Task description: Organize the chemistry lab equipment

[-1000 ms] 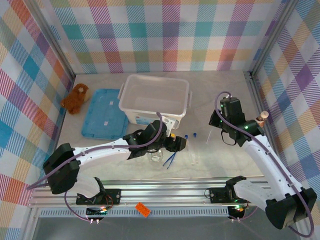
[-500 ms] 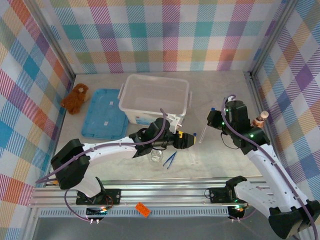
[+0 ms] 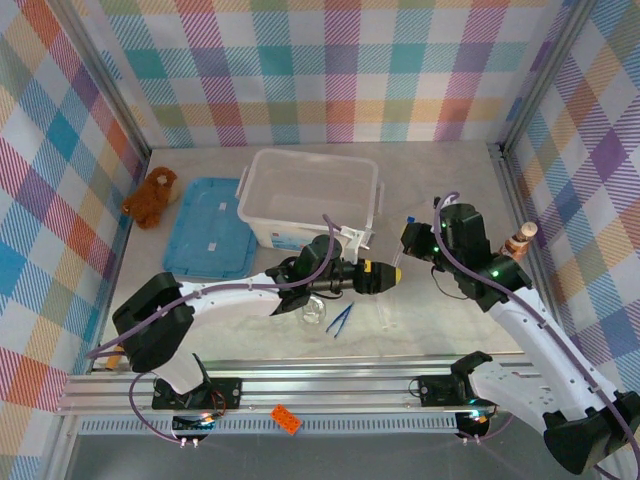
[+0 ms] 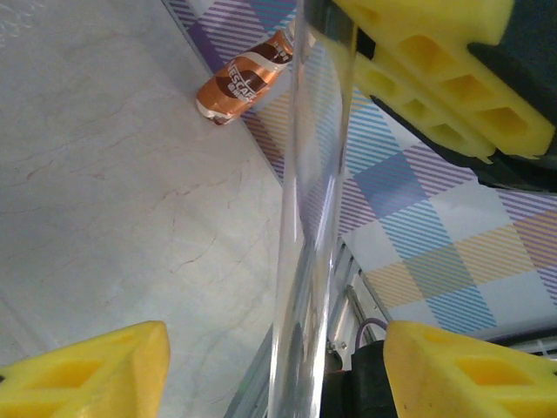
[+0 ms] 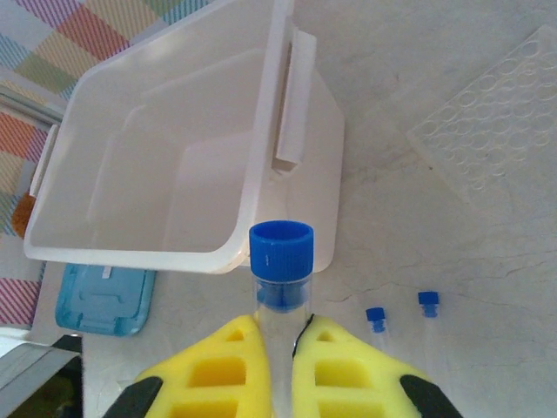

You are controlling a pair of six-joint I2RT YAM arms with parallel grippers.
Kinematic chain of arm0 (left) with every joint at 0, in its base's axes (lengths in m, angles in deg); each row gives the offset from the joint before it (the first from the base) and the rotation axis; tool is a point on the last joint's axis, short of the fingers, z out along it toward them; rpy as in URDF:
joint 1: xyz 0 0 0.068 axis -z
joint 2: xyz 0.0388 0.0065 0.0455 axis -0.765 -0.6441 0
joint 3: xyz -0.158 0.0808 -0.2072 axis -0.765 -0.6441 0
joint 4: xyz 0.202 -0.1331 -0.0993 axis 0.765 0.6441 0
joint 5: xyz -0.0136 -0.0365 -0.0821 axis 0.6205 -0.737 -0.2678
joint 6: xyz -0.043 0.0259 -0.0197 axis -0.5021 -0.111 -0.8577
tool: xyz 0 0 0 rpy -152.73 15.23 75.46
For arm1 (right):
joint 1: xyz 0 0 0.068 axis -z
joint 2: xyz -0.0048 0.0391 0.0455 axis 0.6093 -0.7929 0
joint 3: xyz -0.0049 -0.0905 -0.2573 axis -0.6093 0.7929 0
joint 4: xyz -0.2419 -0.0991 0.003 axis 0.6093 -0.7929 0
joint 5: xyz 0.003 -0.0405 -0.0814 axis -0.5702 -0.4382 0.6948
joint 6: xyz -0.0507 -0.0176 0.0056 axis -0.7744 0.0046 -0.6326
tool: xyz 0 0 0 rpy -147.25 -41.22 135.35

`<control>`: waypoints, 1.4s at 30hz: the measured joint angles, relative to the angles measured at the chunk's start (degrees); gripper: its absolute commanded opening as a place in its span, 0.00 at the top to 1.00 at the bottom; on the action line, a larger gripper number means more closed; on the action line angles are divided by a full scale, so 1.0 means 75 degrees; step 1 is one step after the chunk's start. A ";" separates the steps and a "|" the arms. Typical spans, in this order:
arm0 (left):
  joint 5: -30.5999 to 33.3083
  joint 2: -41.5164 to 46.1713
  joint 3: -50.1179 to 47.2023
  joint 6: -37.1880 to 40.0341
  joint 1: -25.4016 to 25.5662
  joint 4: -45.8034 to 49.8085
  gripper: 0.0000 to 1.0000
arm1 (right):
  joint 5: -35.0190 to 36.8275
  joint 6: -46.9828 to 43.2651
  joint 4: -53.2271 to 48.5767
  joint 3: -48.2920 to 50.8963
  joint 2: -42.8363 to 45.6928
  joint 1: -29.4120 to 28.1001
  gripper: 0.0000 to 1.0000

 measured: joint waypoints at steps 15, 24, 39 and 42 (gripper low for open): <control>-0.0236 -0.0297 0.0003 -0.0475 0.0029 -0.0408 0.80 | 0.0082 0.0076 0.0256 0.0000 -0.0268 -0.0251 0.90; -0.0254 -0.0291 0.0012 -0.0251 0.0052 -0.0382 1.00 | 0.0149 0.0050 0.0242 0.0000 -0.0289 -0.0283 0.83; -0.0166 0.0527 0.0114 0.1693 -0.0280 0.1390 1.00 | -0.0425 -0.0950 -0.1574 -0.2157 -0.1084 0.0245 0.48; -0.0038 0.0627 0.0087 0.2253 -0.0321 0.1766 1.00 | -0.1346 -0.1303 -0.1941 -0.2381 -0.1454 0.0918 0.45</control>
